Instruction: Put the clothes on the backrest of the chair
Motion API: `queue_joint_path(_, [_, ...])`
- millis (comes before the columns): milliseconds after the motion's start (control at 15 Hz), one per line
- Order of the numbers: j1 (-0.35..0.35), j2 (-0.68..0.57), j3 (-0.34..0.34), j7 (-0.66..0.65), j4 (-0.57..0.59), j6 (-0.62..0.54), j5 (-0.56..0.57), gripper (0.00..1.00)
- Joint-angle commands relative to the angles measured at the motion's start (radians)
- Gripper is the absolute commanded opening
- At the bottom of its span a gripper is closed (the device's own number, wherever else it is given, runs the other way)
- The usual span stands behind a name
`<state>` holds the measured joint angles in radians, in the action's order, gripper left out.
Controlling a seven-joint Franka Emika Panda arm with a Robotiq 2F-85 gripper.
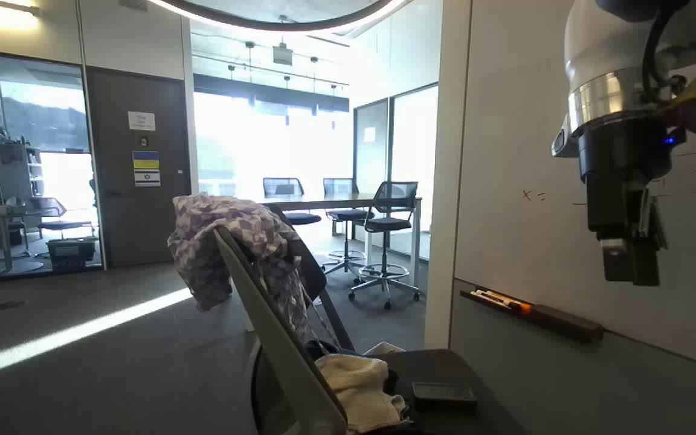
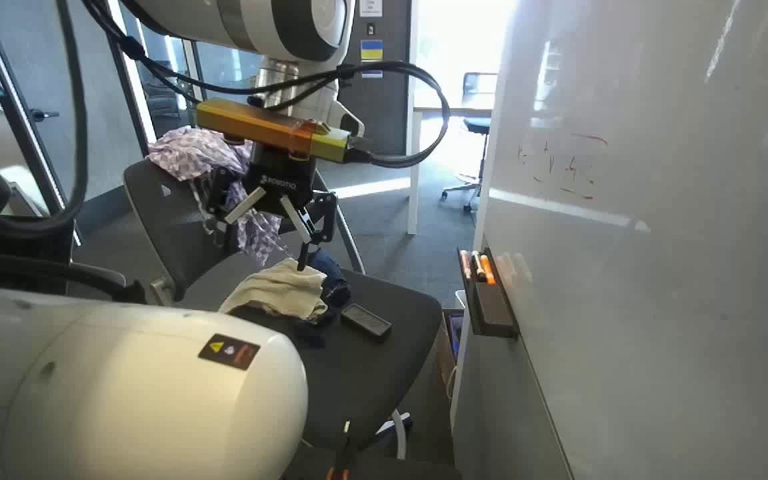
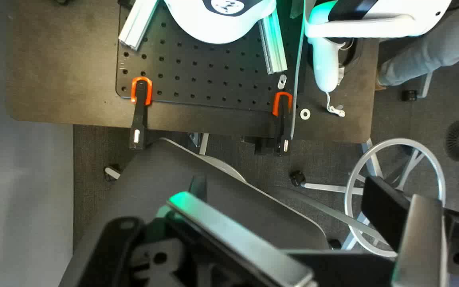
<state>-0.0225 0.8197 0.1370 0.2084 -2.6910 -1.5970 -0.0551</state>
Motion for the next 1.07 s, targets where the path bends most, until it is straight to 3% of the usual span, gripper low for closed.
queue_joint_path(0, [0.011,-0.002,-0.009,0.006,0.002,0.003,-0.005,1.00])
queue_joint_path(533, [0.001,-0.003,-0.004,0.023,0.003,0.027,-0.012,1.00])
queue_joint_path(800, [-0.041,-0.081,-0.011,0.074,0.039,-0.045,-0.042,1.00])
queue_joint_path(1000, [-0.092,-0.187,-0.032,0.134,0.099,-0.175,-0.039,1.00])
